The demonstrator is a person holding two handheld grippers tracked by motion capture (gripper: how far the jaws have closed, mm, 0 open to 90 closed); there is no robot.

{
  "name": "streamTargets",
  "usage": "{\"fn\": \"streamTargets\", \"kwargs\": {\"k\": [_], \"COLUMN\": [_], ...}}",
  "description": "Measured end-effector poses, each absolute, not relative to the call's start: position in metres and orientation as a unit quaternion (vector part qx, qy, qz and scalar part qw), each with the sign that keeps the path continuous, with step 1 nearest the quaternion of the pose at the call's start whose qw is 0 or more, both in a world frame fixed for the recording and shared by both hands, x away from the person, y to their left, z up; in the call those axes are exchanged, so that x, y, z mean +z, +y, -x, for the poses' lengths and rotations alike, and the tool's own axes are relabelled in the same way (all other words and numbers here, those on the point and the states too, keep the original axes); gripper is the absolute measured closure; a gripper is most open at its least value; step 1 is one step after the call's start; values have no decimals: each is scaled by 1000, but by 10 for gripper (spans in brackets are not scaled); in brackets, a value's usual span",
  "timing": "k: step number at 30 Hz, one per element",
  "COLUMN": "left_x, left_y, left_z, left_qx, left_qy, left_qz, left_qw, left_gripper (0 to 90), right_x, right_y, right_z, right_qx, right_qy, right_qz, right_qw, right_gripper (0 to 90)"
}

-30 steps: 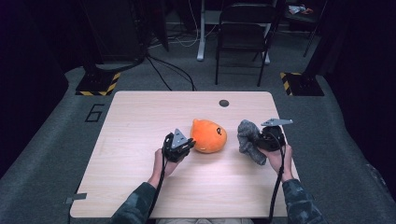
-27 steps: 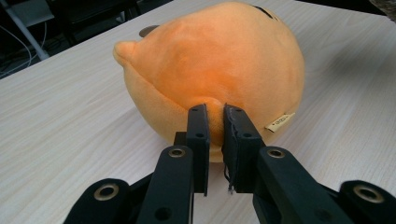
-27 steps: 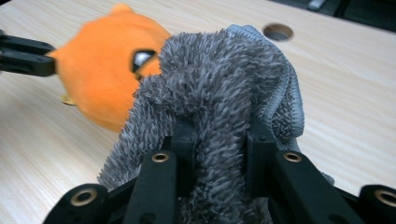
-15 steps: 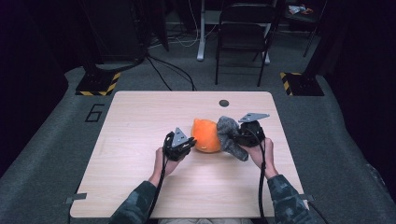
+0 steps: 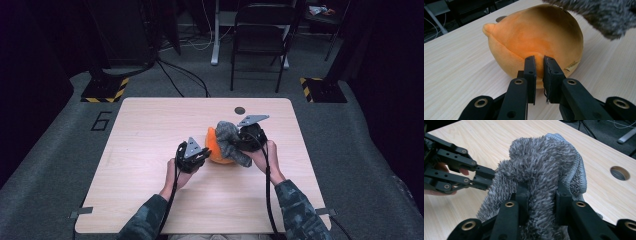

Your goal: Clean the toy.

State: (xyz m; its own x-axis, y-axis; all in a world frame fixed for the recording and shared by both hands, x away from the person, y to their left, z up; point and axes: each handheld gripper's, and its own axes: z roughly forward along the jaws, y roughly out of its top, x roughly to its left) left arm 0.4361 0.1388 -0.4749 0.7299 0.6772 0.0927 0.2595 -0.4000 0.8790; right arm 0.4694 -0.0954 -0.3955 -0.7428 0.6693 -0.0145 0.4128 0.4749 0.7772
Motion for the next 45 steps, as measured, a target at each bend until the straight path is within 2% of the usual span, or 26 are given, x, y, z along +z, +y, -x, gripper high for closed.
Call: {"fn": "streamTargets", "kwargs": {"k": [11, 15, 18, 19, 25, 45], "left_x": [-477, -477, -477, -477, -479, -480], "left_y": [139, 139, 139, 139, 141, 143], "left_z": [-434, -434, -434, -434, -435, -439], "left_qx": [222, 222, 221, 221, 219, 217], "left_qy": [294, 291, 291, 291, 294, 294], "left_qz": [-806, -807, -807, -807, -809, -809], "left_qw": [463, 463, 464, 464, 459, 461], "left_gripper": [812, 814, 815, 816, 816, 808], "right_x": [-402, -409, -411, -413, -412, -420], "right_y": [-74, -60, -59, -61, -70, -106], "right_z": [-470, -470, -470, -471, -474, -488], "right_qx": [397, 378, 367, 362, 348, 329], "right_qy": [850, 859, 860, 861, 860, 854], "right_qz": [-306, -294, -306, -300, -310, -364], "right_qw": [160, 181, 178, 193, 207, 175], "right_gripper": [696, 696, 697, 698, 697, 687]}}
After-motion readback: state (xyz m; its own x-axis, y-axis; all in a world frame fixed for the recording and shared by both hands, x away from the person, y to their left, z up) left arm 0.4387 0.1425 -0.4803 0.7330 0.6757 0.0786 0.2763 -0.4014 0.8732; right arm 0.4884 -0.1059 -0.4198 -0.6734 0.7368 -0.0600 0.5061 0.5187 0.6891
